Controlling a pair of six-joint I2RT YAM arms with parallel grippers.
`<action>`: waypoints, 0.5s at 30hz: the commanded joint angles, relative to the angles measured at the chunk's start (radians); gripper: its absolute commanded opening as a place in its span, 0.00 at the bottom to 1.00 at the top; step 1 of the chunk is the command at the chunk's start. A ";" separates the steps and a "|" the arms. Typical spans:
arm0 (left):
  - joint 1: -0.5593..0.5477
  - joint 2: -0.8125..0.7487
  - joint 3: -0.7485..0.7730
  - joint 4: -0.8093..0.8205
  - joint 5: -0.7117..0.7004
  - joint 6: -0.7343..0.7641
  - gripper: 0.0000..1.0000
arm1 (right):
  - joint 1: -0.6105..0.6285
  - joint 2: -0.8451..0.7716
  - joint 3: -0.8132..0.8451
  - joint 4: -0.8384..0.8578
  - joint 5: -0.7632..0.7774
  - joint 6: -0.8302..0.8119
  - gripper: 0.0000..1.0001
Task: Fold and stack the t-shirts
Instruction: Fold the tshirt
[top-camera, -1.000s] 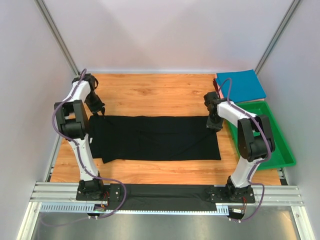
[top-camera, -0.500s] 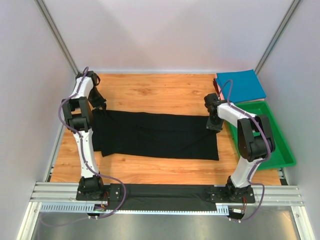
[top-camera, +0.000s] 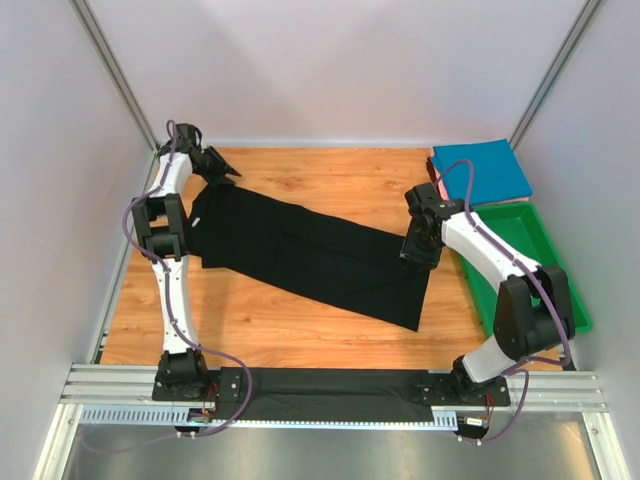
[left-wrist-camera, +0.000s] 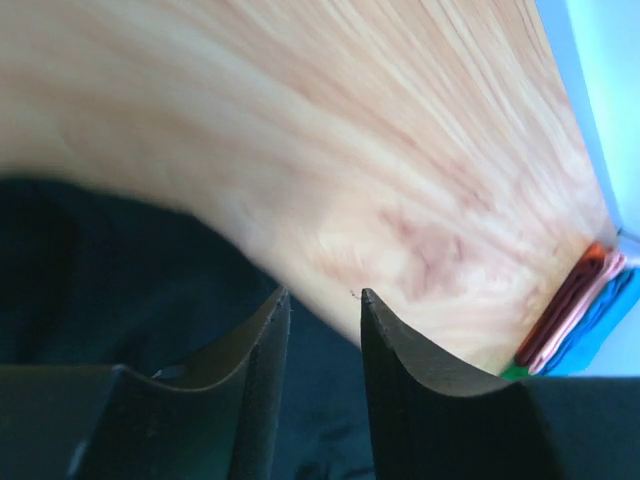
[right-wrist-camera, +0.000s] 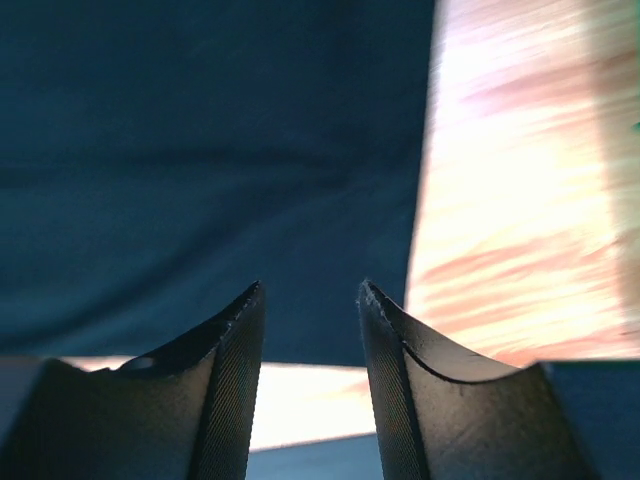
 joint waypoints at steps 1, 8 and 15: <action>-0.008 -0.237 -0.080 0.035 0.002 0.057 0.43 | 0.053 -0.073 -0.001 -0.027 -0.059 0.003 0.44; -0.008 -0.375 -0.361 -0.049 -0.092 0.166 0.43 | 0.090 -0.133 -0.190 0.079 -0.121 0.064 0.34; -0.006 -0.226 -0.335 -0.178 -0.190 0.189 0.41 | 0.142 -0.162 -0.388 0.114 -0.076 0.189 0.35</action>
